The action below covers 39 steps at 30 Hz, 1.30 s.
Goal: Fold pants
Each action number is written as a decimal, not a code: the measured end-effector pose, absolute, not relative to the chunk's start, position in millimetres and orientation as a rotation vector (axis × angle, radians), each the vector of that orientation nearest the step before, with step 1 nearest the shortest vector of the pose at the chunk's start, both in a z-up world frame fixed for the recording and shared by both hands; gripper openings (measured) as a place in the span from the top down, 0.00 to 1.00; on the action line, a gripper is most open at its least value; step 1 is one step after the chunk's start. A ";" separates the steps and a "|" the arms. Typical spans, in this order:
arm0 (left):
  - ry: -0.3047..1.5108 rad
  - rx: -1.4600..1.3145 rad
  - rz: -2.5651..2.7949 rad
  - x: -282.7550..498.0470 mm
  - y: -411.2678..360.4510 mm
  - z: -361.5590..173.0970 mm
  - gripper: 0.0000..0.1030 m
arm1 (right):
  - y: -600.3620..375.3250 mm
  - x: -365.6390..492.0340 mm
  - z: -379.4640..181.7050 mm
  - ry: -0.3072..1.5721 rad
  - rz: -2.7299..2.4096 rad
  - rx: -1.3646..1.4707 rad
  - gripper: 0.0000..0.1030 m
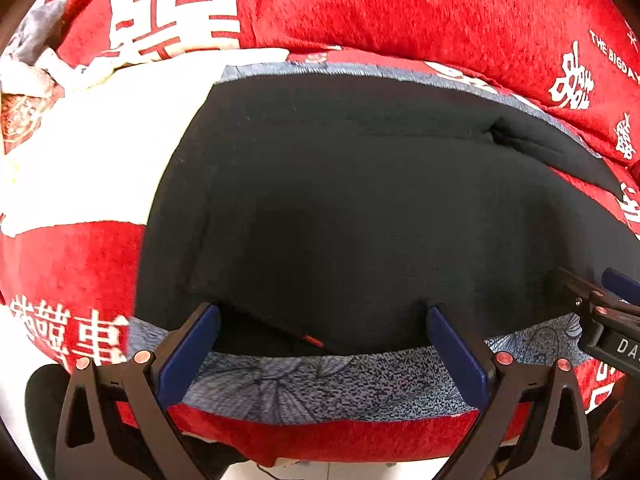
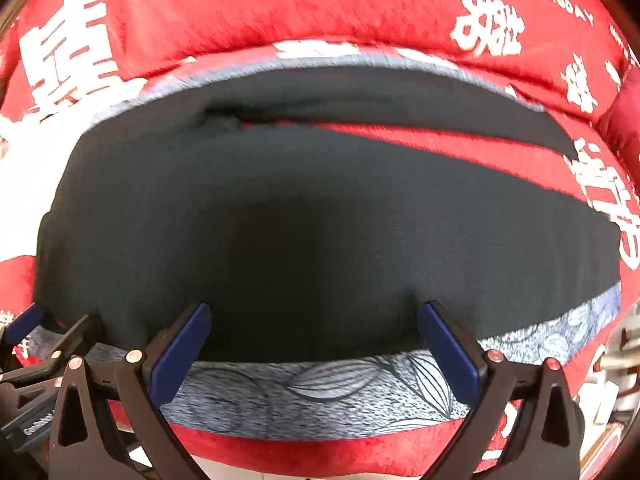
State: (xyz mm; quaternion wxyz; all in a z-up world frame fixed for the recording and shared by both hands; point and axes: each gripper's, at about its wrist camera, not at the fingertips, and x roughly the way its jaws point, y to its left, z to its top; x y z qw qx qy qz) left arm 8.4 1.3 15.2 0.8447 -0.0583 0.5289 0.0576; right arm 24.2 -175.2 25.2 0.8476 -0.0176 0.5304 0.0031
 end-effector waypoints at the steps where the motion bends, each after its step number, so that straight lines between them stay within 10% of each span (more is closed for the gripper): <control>1: 1.112 -0.126 0.124 8.0 2.9 18.2 0.00 | -171.9 24.9 27.7 1.113 0.025 -0.037 0.00; 39: 1.137 -0.182 0.202 134.9 35.0 45.2 0.00 | -170.1 126.7 49.1 1.009 0.069 -0.146 0.00</control>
